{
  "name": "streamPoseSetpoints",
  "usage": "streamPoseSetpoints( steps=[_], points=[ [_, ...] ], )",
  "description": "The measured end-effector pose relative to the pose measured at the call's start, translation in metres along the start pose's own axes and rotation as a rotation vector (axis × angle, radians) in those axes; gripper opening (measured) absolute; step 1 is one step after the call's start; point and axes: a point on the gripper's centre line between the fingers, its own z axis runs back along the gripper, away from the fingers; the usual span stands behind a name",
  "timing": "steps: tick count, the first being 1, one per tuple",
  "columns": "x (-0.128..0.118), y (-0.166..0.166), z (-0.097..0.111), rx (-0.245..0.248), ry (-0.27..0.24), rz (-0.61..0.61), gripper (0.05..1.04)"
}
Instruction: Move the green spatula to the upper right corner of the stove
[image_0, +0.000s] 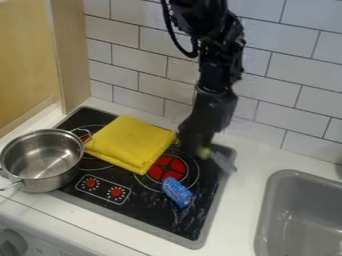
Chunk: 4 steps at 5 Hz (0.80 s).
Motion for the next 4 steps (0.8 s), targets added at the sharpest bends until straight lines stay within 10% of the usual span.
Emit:
streamPoseSetpoints(
  steps=[2,4],
  points=[
    [-0.0019,0.0005,0.0005,0.002,0.018,0.021,1.015],
    [-0.0041,-0.0028,0.0054,0.011,0.032,0.045,1.000]
  ],
)
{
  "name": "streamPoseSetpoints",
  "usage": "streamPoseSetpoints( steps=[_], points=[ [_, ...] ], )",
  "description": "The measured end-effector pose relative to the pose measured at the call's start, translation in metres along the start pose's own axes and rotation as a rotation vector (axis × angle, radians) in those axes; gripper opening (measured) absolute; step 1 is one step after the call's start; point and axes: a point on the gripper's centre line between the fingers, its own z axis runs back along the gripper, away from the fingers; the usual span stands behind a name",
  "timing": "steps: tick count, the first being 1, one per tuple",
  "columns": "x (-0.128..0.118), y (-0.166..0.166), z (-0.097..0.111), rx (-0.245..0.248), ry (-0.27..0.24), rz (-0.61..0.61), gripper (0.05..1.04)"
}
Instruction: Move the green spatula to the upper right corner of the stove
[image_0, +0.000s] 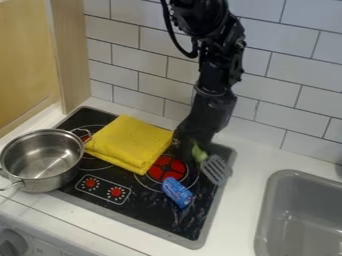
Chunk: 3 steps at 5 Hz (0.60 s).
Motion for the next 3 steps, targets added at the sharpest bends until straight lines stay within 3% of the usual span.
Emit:
streamPoseSetpoints(
  steps=[1,3],
  points=[
    [-0.004,-0.002,0.027,0.064,0.009,0.014,1.000],
    [-0.008,-0.028,0.071,0.142,0.029,0.032,1.000]
  ],
)
